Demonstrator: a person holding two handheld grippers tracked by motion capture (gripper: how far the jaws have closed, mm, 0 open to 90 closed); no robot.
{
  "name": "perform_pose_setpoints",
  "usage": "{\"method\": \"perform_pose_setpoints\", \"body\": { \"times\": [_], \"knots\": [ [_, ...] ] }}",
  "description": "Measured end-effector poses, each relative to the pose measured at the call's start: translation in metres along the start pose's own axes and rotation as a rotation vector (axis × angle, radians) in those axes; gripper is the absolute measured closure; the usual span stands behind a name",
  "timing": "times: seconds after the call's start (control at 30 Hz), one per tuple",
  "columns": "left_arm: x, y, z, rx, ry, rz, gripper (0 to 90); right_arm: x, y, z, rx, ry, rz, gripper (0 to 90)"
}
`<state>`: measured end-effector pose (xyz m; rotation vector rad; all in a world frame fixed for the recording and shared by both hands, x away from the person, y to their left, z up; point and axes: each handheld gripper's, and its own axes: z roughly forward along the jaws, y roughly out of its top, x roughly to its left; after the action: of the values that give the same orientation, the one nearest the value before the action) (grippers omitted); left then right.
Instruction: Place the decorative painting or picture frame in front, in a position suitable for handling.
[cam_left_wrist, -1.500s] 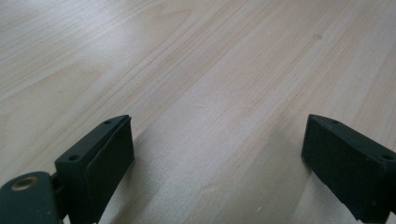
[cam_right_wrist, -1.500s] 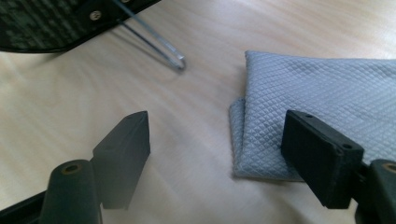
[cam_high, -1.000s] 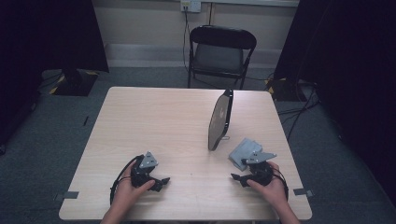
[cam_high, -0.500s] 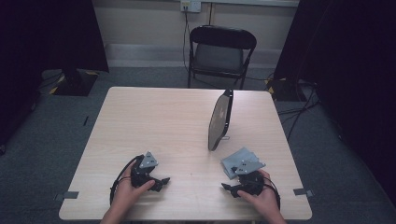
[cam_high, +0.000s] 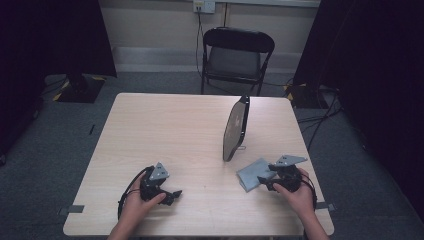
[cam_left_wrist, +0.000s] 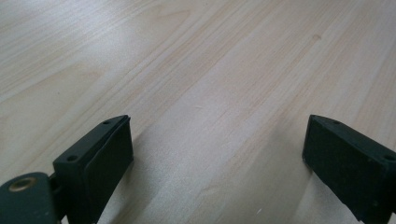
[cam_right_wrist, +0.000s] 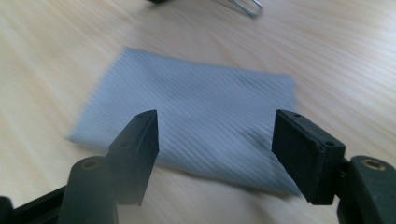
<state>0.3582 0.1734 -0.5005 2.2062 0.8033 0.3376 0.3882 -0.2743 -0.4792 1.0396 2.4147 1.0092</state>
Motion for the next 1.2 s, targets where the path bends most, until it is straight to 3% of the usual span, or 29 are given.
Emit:
{"method": "perform_pose_setpoints", "body": {
  "times": [0.07, 0.23, 0.33, 0.47, 0.6, 0.77, 0.83, 0.9, 0.93, 1.0, 1.07, 1.13, 1.2],
  "knots": [
    [0.000, 0.000, 0.000, 0.000, -0.001, 0.000, 8.1, -0.004, -0.003, 0.002, -0.012, 0.007, 0.035, 31.8],
    [0.000, 0.000, 0.000, 0.001, 0.001, 0.002, 8.1, -0.004, -0.007, 0.009, -0.016, 0.011, 0.032, 34.9],
    [0.000, 0.000, 0.000, 0.000, 0.000, 0.000, 8.1, 0.001, -0.007, 0.007, -0.012, 0.026, 0.048, 41.7],
    [0.000, -0.001, -0.001, -0.015, 0.012, -0.008, 12.2, 0.021, -0.003, 0.007, 0.001, 0.044, 0.034, 51.4],
    [-0.005, 0.002, -0.003, -0.007, 0.018, 0.002, 18.7, 0.037, 0.004, 0.010, 0.008, 0.070, 0.057, 72.2],
    [-0.021, 0.020, -0.007, -0.039, -0.035, 0.031, 18.9, 0.062, 0.010, 0.017, -0.012, 0.138, 0.077, 82.0],
    [-0.028, 0.028, -0.007, -0.046, -0.067, 0.029, 18.8, 0.075, 0.013, 0.021, -0.015, 0.165, 0.077, 82.3],
    [-0.036, 0.033, -0.004, -0.040, -0.094, 0.029, 18.0, 0.088, 0.016, 0.026, -0.018, 0.224, 0.096, 80.5],
    [-0.039, 0.035, -0.003, -0.033, -0.104, 0.020, 17.1, 0.095, 0.018, 0.029, -0.014, 0.259, 0.071, 77.2],
    [-0.044, 0.038, 0.001, -0.014, -0.131, 0.009, 15.8, 0.108, 0.022, 0.031, -0.021, 0.240, 0.023, 67.5],
    [-0.047, 0.041, 0.004, -0.017, -0.141, 0.008, 15.4, 0.110, 0.025, 0.028, -0.044, 0.262, 0.017, 62.5],
    [-0.050, 0.046, 0.006, -0.035, -0.172, -0.014, 14.9, 0.106, 0.025, 0.022, -0.059, 0.233, 0.023, 55.8],
    [-0.054, 0.052, 0.011, -0.031, -0.169, -0.016, 14.7, 0.097, 0.022, 0.016, -0.066, 0.187, 0.030, 50.9]
  ]
}}
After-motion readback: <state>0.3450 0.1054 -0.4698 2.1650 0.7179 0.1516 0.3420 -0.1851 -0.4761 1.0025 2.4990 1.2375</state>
